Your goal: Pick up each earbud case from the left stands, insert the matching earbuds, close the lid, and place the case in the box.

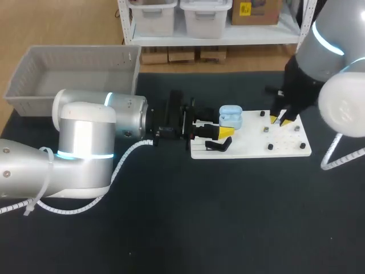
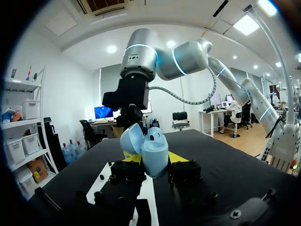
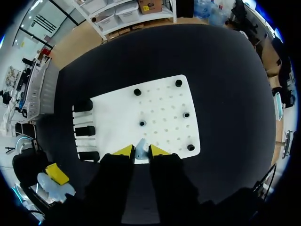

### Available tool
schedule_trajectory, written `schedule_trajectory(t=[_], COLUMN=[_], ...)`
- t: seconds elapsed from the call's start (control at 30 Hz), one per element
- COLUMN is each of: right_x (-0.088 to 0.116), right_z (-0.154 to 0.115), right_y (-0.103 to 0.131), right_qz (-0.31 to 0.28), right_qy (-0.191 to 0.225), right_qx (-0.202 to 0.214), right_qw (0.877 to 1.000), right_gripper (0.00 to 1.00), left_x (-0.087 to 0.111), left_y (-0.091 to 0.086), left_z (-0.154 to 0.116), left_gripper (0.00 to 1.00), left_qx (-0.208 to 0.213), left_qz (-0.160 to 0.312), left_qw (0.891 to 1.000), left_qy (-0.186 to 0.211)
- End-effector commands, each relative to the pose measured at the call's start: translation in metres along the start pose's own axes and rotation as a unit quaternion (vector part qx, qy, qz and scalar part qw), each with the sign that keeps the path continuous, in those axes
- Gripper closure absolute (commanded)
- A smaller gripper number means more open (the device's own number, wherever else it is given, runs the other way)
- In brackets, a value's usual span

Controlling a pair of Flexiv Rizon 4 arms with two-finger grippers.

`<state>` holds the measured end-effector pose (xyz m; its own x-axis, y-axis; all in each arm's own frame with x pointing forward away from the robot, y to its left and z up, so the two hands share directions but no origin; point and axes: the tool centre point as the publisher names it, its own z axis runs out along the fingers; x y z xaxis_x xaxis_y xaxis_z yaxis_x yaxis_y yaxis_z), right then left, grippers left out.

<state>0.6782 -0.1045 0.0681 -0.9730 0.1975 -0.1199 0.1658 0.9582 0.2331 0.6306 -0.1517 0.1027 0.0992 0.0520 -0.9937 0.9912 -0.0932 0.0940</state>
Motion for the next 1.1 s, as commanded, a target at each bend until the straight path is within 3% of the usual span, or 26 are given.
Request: schedule_trajectory(t=[0.03,0.23,0.47,0.67,0.8,1.1], right_x=[0.019,0.037,0.058,0.073,0.078,0.078], right_z=[-0.051,-0.103,-0.133,-0.137,-0.132,-0.13], right_y=[0.001,0.023,0.051,0.08,0.096,0.098], right_qz=[-0.012,-0.077,-0.157,-0.209,-0.227,-0.228], right_qy=[-0.013,-0.01,0.001,0.041,0.045,0.043], right_qx=[0.0,0.006,0.024,0.014,0.015,0.011], right_qw=[1.0,0.997,0.987,0.977,0.973,0.973], right_gripper=[1.0,1.0,1.0,1.0,1.0,1.0], left_x=[0.001,0.001,0.001,0.001,0.001,0.001], left_y=[-0.001,-0.001,-0.001,-0.001,-0.001,-0.001], left_z=[0.0,0.0,0.0,0.0,0.0,0.0], left_gripper=[1.0,1.0,1.0,1.0,1.0,1.0], left_qx=[-0.002,-0.002,-0.002,-0.002,-0.002,-0.002], left_qz=[0.001,0.001,0.001,0.001,0.001,0.001], left_qw=[1.0,1.0,1.0,1.0,1.0,1.0], left_qy=[0.0,0.0,0.0,0.0,0.0,0.0])
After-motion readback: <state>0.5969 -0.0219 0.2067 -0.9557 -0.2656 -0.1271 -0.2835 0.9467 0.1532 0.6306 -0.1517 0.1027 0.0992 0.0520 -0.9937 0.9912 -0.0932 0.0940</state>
